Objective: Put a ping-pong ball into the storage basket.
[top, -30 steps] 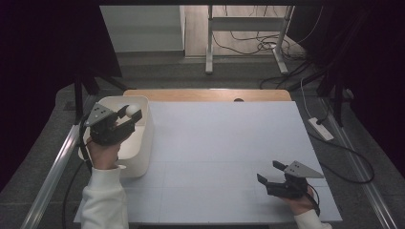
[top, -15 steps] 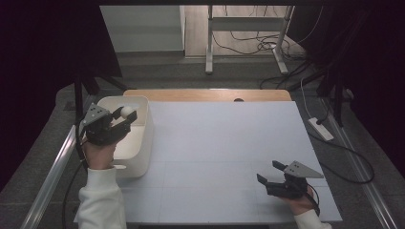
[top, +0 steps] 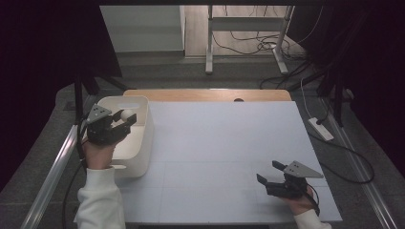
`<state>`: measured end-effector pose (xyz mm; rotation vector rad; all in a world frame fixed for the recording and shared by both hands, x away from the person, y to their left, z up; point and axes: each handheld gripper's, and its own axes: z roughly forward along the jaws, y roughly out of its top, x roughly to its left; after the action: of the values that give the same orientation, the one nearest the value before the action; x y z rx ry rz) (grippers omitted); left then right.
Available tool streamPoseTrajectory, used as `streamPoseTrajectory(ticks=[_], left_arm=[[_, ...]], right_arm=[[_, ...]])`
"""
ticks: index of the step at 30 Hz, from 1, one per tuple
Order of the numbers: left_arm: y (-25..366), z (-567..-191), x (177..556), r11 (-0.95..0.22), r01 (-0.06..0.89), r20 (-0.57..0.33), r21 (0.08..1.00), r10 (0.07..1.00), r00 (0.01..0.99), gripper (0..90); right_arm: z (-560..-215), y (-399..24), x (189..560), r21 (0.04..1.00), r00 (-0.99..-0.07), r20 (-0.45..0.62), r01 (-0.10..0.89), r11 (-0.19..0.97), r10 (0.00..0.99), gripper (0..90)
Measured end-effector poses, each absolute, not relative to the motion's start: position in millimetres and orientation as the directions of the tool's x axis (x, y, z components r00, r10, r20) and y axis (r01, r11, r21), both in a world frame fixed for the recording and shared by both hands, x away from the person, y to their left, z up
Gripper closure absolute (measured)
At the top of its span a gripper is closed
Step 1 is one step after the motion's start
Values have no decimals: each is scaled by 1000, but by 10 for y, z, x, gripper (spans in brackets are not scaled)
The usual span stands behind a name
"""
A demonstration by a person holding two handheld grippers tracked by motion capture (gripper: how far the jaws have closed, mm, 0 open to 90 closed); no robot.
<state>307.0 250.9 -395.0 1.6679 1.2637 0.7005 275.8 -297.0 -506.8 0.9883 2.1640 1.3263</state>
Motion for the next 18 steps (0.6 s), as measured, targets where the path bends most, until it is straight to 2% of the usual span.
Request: streamPoseTrajectory(ticks=[18], left_arm=[[2550, -3957, 3074, -108, 498, -54, 860, 952, 301, 503]], right_arm=[[-5070, -2967, 2759, 888, -662, 16, 354, 293, 750, 183]])
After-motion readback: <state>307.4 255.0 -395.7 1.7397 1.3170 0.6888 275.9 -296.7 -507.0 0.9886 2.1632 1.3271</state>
